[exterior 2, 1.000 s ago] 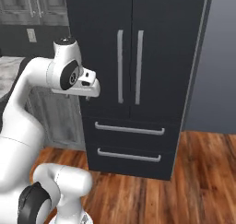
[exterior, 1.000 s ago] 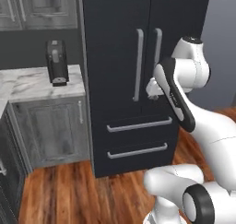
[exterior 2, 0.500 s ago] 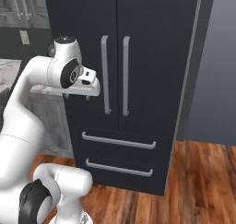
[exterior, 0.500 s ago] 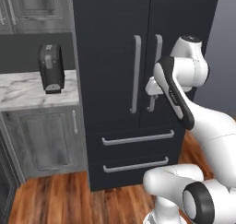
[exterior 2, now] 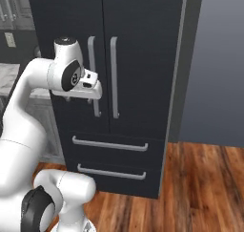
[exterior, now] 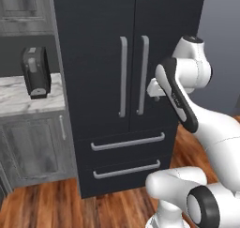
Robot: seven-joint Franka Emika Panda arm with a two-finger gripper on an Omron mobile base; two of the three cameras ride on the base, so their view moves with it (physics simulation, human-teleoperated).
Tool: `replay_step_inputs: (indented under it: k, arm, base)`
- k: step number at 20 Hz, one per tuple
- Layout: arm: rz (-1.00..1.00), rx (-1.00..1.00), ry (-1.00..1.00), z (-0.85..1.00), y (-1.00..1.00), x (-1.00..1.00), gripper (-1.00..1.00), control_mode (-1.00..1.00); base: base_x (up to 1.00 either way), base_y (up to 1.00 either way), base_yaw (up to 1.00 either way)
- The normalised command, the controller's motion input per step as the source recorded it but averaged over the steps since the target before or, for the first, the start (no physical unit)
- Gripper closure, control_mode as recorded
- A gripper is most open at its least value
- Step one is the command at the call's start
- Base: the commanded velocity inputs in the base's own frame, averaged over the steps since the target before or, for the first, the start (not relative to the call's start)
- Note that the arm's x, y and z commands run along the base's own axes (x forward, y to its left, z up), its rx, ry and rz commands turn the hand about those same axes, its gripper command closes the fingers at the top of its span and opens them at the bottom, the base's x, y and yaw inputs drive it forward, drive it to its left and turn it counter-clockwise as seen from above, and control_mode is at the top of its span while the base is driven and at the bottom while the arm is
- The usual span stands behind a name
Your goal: Retrieve the fish from the fridge and place it on the saucepan with marinade on the stove.
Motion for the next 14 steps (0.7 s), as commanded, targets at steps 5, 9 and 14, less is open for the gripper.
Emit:
replay_step_inputs:
  k: [5, 9, 14]
  arm:
    - [0.0, 0.0, 0.0, 0.0, 0.0, 0.0, -1.0, 1.0]
    - [0.0, 0.0, 0.0, 0.0, 0.0, 0.0, -1.0, 1.0]
    - [0.0, 0.0, 0.0, 0.0, 0.0, 0.0, -1.0, 1.0]
  base:
    - [0.03, -0.07, -0.02]
    - [0.09, 0.0, 0.0]
    - [0.36, 0.0, 0.0]
